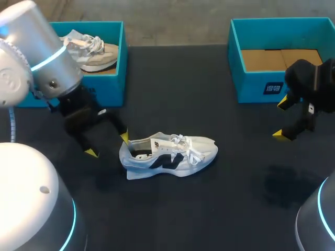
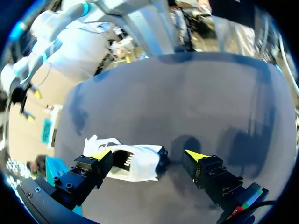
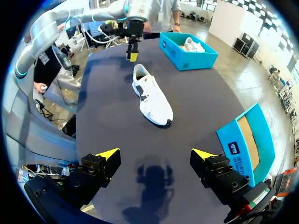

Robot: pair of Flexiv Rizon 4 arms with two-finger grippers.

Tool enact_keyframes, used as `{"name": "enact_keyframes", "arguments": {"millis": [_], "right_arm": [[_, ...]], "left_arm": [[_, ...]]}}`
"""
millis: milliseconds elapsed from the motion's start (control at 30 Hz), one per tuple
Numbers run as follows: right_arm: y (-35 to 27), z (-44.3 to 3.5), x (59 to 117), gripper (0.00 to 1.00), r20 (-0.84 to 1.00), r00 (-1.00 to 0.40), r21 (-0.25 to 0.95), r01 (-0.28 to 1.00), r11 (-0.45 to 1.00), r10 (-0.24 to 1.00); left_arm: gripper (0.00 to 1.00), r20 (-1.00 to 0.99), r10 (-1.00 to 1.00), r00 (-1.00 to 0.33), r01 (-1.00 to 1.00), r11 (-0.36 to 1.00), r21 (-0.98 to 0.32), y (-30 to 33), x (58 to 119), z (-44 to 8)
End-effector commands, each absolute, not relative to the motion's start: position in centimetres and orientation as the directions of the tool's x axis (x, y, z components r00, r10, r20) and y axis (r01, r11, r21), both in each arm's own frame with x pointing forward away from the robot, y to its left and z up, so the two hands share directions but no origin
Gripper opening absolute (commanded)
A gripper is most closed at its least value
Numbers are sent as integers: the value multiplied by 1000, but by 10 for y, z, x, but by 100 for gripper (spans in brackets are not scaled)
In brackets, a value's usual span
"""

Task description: Take the shoe out of the shoebox, open the shoe tongue, remove and reinsert the insole, then place the shoe into the shoebox

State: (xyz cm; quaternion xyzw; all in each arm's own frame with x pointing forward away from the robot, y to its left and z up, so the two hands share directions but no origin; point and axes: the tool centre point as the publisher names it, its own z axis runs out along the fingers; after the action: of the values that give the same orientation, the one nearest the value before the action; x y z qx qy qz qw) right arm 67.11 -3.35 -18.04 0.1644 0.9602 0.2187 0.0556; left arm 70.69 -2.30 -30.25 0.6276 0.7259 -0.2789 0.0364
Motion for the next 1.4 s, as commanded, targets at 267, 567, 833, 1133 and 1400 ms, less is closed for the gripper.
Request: {"name": "enact_keyframes", "arguments": {"millis": [267,567,833,1133,1400], "right_arm": [[-33,-181,673,100,-33,-940,435,293,852,340],[-33,-181,673,100,-33,-940,435,293,852,340],[-33,-181,673,100,-33,-940,435,293,852,340],[-33,-181,673,100,-33,-940,435,293,852,340],[-33,-181,673,100,-33,-940,435,293,852,340]], "left_arm": [[100,-349,776,-525,762,245,-599,12,711,-313],[100,-138,606,-784,457,412,-788,27,699,-329],[100,-23,374,-927,208,462,-862,43,698,-355],[100,39,165,-986,26,374,-927,50,697,-371],[100,75,24,-997,-65,284,-957,60,697,-375]]}}
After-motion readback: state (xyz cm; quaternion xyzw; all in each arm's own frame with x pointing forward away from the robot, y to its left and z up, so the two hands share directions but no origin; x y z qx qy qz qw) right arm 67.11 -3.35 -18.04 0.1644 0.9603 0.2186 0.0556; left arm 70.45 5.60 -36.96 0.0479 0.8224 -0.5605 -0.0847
